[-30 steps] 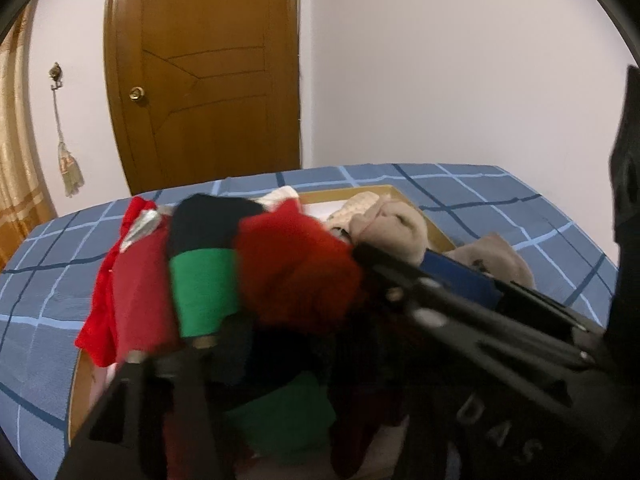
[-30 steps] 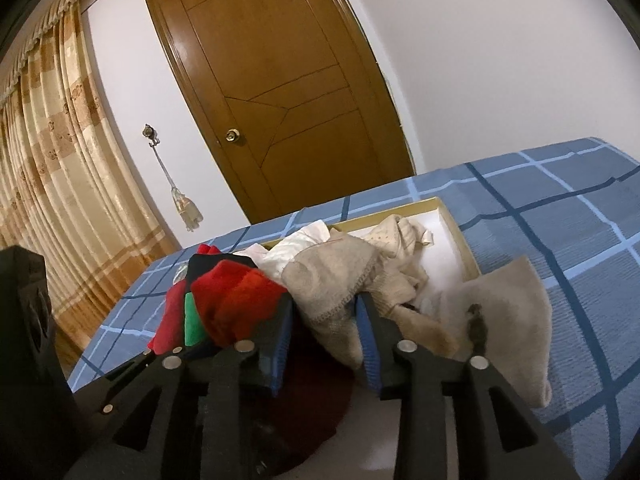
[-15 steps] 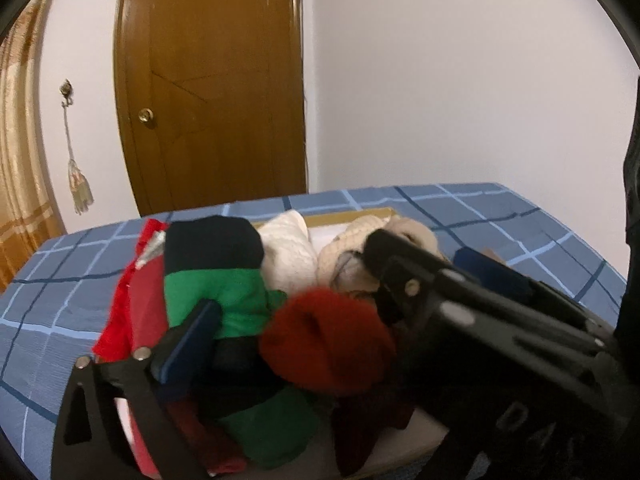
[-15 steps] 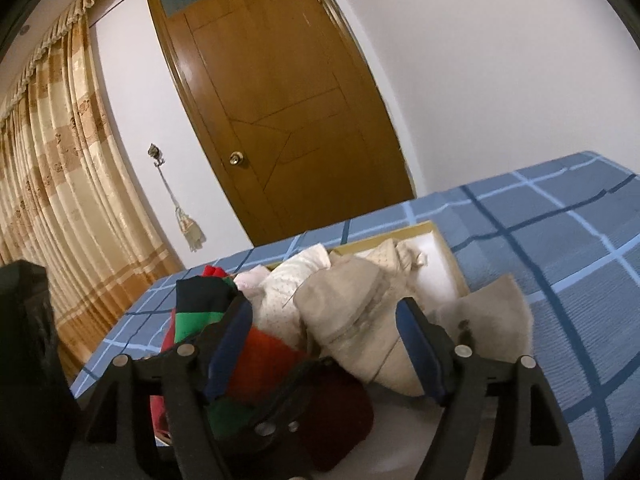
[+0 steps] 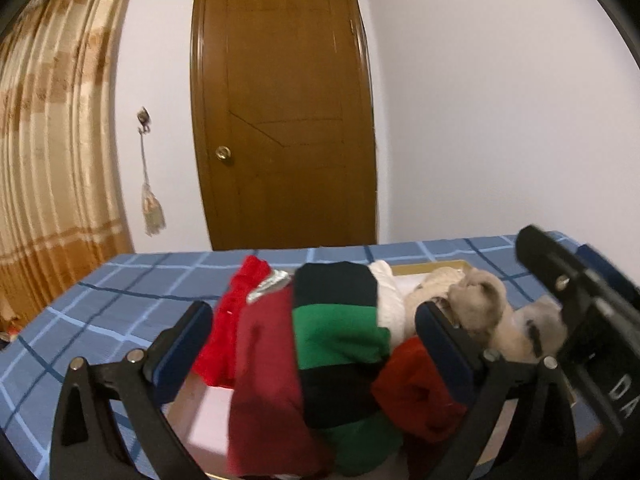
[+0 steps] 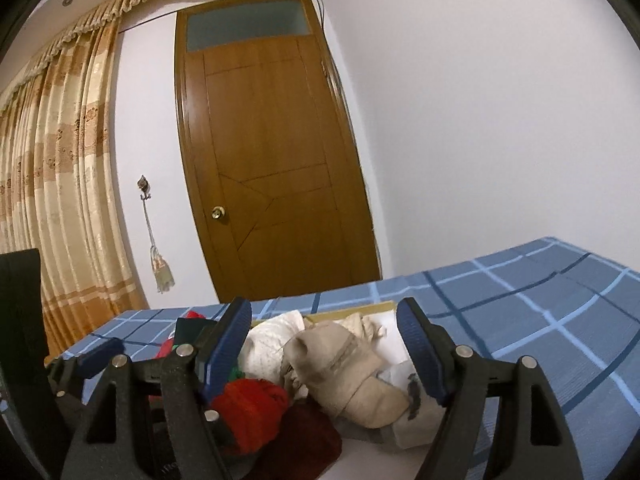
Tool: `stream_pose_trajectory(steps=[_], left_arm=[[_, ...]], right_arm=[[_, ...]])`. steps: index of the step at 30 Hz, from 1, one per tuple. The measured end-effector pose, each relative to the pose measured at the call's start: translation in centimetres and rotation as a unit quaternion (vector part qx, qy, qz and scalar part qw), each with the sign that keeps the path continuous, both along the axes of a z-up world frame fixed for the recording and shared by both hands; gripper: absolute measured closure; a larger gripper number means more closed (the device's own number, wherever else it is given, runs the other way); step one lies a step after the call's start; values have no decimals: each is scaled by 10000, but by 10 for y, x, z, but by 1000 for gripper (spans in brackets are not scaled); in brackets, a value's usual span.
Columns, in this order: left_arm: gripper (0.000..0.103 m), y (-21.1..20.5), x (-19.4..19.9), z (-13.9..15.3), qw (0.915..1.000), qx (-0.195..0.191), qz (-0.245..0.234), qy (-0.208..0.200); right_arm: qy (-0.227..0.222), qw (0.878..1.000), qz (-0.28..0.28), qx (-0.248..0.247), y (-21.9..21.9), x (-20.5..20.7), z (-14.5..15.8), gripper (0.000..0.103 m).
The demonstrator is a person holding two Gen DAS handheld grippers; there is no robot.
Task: Take underwear out of drawer
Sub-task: 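Withdraw both open tools up and back from the tray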
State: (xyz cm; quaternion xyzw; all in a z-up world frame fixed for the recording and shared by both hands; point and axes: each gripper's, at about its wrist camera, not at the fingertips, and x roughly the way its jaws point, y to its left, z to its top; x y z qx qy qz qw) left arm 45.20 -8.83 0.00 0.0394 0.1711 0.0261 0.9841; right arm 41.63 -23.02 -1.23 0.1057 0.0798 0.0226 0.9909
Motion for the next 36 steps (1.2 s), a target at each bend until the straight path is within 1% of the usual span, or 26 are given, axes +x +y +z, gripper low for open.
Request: stream_pose_trajectory(steps=[2,4,8,13,15,20,24,27,30,33,36], left_arm=[[0,-4,0,-2,9999,128,-18,7],[0,-3,-4,-1,9999,110,-107,-44],[0,4,-14,0,9996,-120,-216,-99],[0,17,-24,-1,9991,-355,-153,-143],[0,21,-27,-2,9988,-435,-138,-148],[0,19,-32,-3,9991,-384,-161,-114],[0,21,-37,-5,9991,-371,-181,-34],[0,23,-42,-6,9991,-372,-186,32],[0,25,-51,-7,9991,-384,-170,64],[0,24,-62,-7,9993,-341,-157,68],[0,25,-71,-8,9992,-339,-193,126]], right_arm=[[-39,10000,-66,22,-1,-5,1,24],[-10,9999,-130,45,-2,-8,1,23],[-81,9997,-225,84,-4,-19,2,23],[-318,9988,-349,112,-5,-36,5,22],[-312,9988,-363,89,-3,-38,5,22],[-324,9987,-388,1,4,-45,7,22],[-313,9987,-406,72,5,-49,8,22],[-201,9985,-379,338,-2,-53,4,22],[36,9969,-378,686,-11,-57,-2,22],[56,9938,-419,1032,-22,-68,-7,22],[85,9924,-406,1157,-22,-76,-9,22]])
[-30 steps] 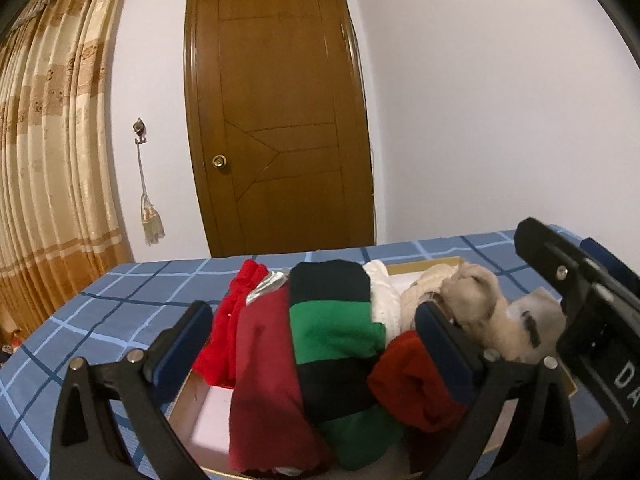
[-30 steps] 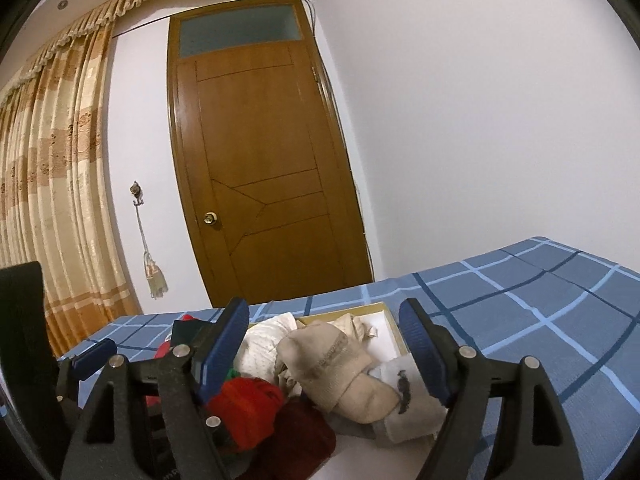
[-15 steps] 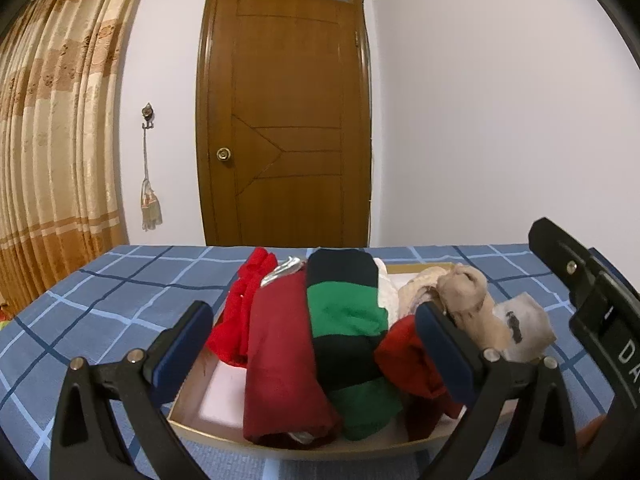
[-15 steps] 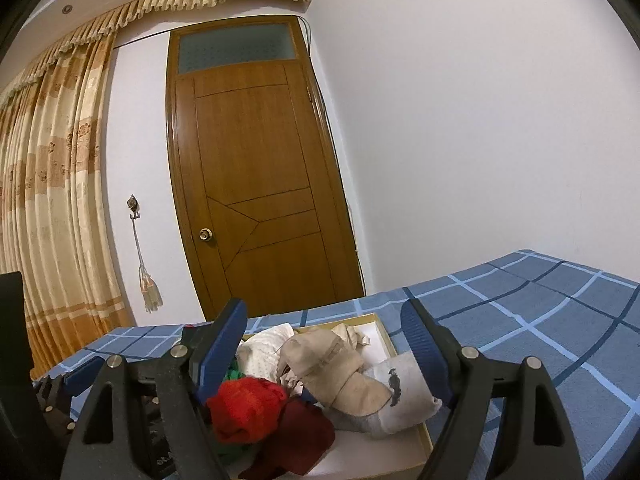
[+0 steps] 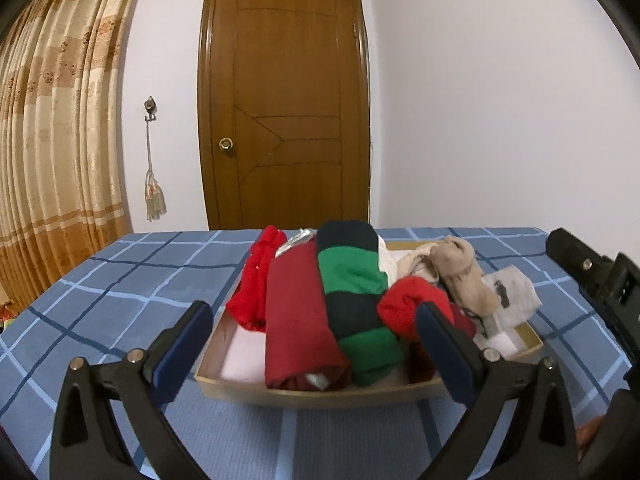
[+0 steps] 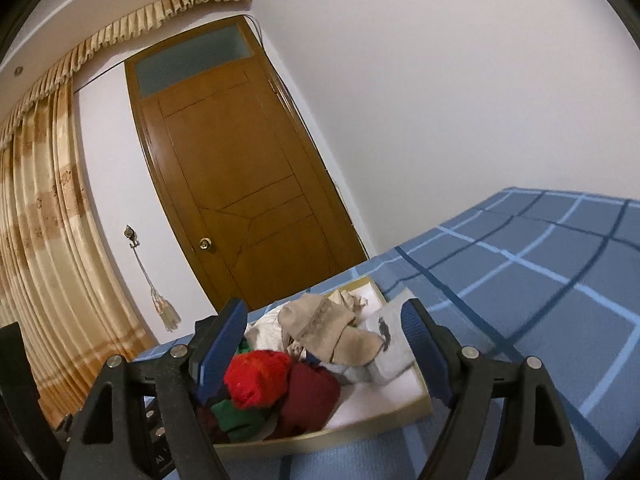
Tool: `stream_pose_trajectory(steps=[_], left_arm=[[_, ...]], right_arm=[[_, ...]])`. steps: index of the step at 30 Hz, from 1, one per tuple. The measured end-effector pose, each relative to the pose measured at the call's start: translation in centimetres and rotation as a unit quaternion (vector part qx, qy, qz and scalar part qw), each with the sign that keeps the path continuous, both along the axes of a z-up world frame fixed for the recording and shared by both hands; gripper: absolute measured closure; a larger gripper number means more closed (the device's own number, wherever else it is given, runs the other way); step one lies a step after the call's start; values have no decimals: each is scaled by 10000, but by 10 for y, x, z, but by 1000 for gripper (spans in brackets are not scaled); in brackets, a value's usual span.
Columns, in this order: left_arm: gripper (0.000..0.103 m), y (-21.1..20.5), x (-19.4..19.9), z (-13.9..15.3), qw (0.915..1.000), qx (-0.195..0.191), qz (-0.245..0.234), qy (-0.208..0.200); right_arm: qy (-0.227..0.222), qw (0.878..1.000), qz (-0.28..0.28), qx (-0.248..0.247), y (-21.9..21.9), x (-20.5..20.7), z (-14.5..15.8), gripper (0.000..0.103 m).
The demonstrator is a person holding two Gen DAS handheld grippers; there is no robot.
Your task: Take underwear out of drawer
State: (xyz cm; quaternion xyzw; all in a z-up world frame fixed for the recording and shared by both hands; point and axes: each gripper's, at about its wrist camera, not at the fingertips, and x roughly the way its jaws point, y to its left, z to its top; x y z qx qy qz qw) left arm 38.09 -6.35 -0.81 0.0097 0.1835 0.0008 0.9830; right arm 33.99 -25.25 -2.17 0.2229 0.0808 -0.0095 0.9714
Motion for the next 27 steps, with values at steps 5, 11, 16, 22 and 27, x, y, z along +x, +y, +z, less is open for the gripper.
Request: stream_pose_trajectory(steps=[5,11,16,22,27], left_arm=[[0,0,-18,0,10000,55,-74,29],[0,6,-51,8,9998,-81,-176,87],[0,14,-85,21,9998,-152,-86,56],[0,20,-109,26,9998,-111,-3,184],[0,24,-127,24,9998,-78,8,167]], right_arm=[[-120,9996,82,-258,12,-25,3,22],[-143,9981,228,-560,26,-63,4,21],[-200,9976,226,-617,32,-95,9,15],[-246,9974,186,-651,34,-131,18,15],[-398,9963,90,-762,35,-155,23,15]])
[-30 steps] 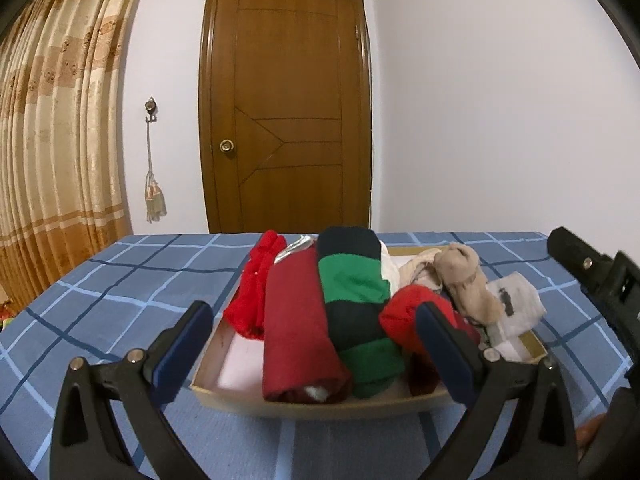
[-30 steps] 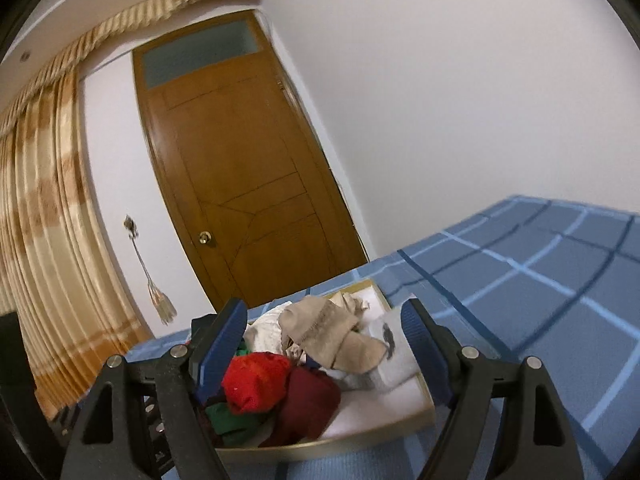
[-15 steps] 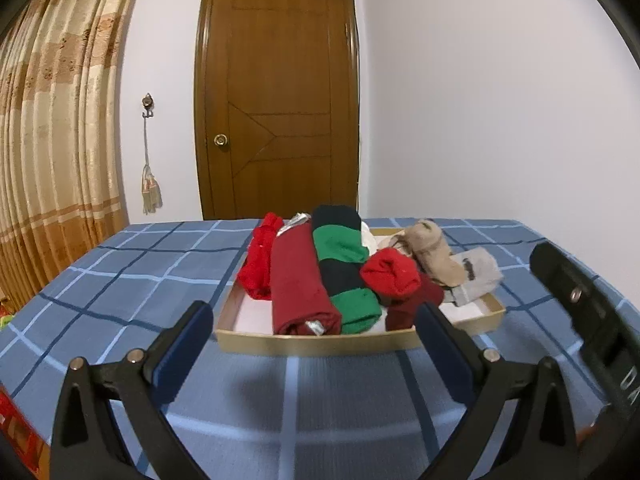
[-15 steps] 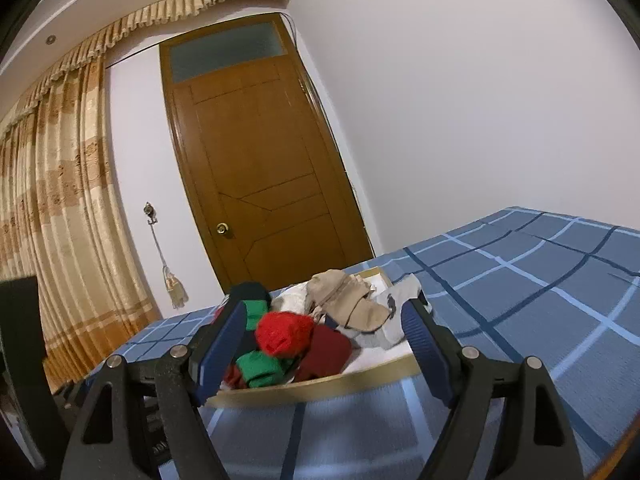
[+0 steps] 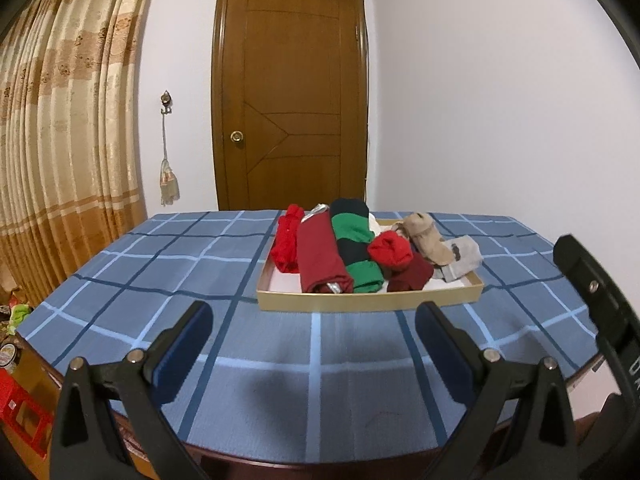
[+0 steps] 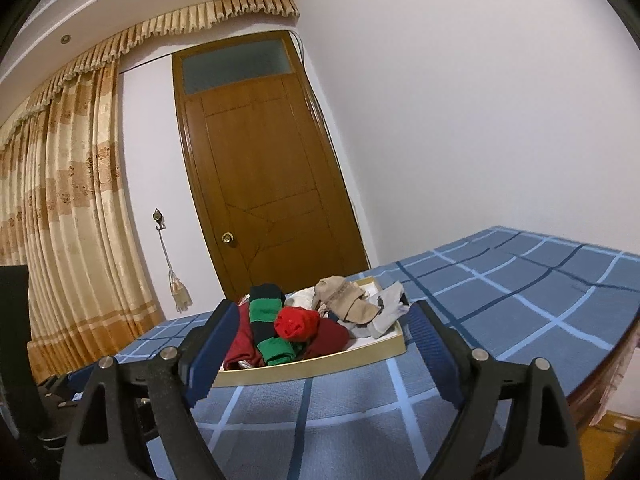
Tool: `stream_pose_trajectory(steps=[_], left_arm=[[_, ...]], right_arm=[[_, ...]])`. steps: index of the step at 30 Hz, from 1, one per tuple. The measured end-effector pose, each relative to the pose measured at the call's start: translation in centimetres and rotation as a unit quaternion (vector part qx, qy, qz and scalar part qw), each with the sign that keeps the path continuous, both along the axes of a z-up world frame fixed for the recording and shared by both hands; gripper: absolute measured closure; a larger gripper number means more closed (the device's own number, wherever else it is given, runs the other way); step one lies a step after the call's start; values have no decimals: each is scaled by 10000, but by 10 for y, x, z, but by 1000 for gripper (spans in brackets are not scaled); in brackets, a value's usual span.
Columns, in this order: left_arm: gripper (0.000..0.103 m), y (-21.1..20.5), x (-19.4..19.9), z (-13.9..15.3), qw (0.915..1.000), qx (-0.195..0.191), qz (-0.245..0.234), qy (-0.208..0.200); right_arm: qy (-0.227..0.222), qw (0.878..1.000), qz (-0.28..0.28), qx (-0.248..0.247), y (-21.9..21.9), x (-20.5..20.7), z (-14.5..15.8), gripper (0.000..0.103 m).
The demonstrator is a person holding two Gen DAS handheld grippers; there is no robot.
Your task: Take underwear out of drawer
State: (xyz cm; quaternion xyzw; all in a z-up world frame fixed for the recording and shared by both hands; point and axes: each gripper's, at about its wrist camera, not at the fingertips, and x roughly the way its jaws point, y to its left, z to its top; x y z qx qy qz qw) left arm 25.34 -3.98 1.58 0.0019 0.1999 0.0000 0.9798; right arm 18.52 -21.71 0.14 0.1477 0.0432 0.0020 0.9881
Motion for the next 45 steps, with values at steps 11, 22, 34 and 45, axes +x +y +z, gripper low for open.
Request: stream_pose_trajectory(steps=[11,22,34,45], left_arm=[[0,4,-18,9,9997,53,58,-216],[0,2,-25,12,9999,46,-6,-113],[0,7,-35,13,9996,-105,-28,267],[0,8,-51,22,9997,25,-60,217]], right_arm=[[-142,9998,-59,123,-2,-19,4,15],[-107,9998,-53,130,-3,-22,10,15],[125,9999,-91,-21,1,-39,17,15],[87,9999,-107,-53,4,-58,29,15]])
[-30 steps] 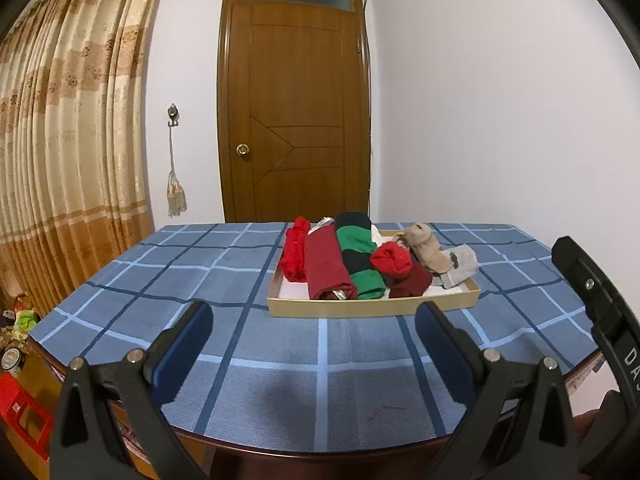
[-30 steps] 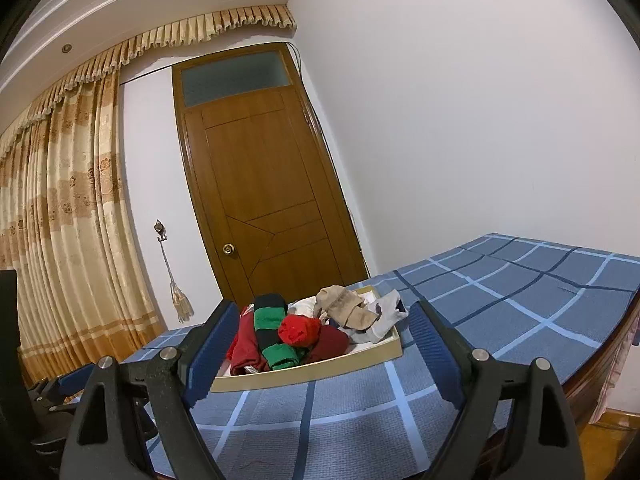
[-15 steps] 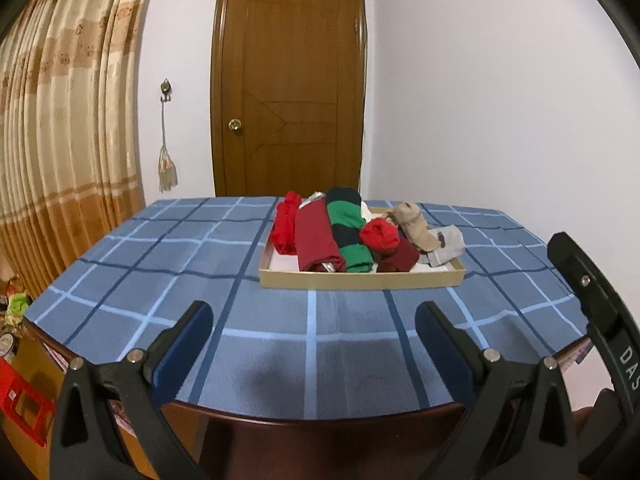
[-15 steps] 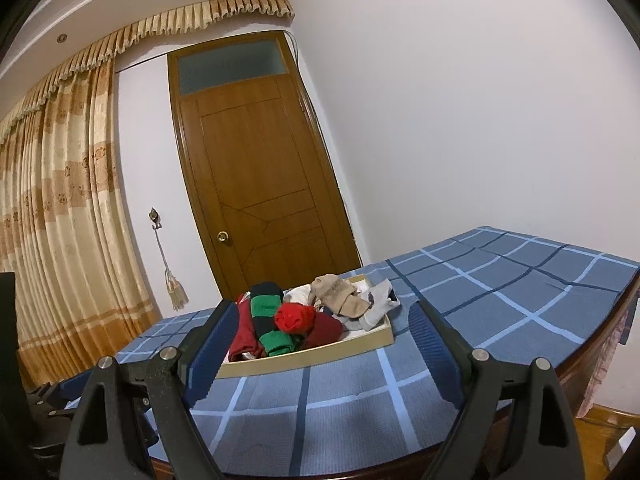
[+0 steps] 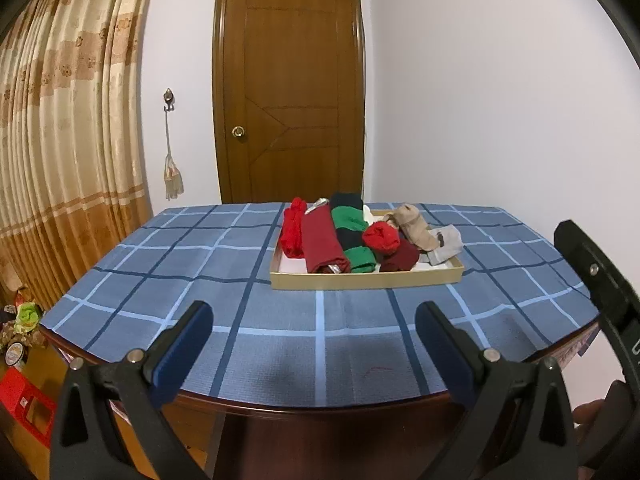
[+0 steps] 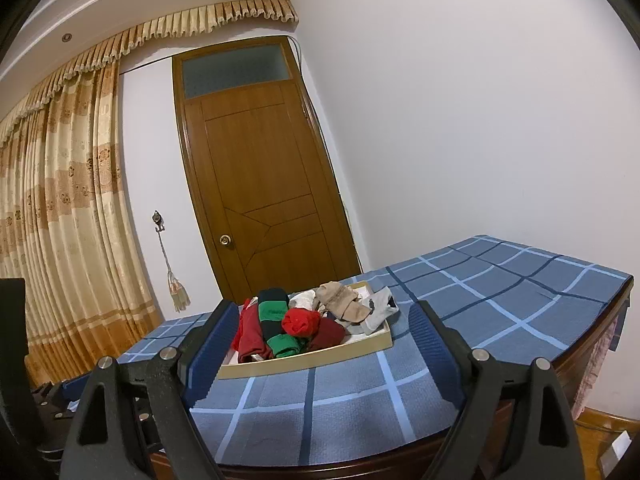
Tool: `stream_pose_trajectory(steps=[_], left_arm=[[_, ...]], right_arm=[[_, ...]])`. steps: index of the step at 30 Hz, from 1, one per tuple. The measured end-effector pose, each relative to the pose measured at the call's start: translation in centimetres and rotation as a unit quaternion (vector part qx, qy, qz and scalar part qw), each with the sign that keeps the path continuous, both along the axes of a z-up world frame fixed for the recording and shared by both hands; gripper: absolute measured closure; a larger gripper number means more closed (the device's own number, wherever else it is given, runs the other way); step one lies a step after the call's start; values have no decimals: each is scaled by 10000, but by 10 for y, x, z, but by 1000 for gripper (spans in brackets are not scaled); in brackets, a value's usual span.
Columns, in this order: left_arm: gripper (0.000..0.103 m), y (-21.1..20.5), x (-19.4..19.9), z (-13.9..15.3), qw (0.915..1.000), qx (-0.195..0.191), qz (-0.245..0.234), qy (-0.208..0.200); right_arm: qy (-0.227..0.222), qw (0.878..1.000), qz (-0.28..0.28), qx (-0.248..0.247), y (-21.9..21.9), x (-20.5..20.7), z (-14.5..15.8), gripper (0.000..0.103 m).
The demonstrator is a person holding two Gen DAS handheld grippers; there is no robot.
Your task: Take underwear out of drawer
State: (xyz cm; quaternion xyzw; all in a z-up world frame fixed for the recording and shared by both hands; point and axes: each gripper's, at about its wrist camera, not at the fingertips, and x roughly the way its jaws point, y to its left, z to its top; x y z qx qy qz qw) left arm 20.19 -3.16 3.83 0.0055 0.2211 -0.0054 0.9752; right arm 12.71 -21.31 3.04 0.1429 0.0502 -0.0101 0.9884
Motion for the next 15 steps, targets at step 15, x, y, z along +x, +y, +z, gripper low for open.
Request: stream_pose_trajectory(steps=[15], left_arm=[[0,1,3,2,9997,150,164,55]], right_arm=[[-27,10000,68,4,5,-2,4,15]])
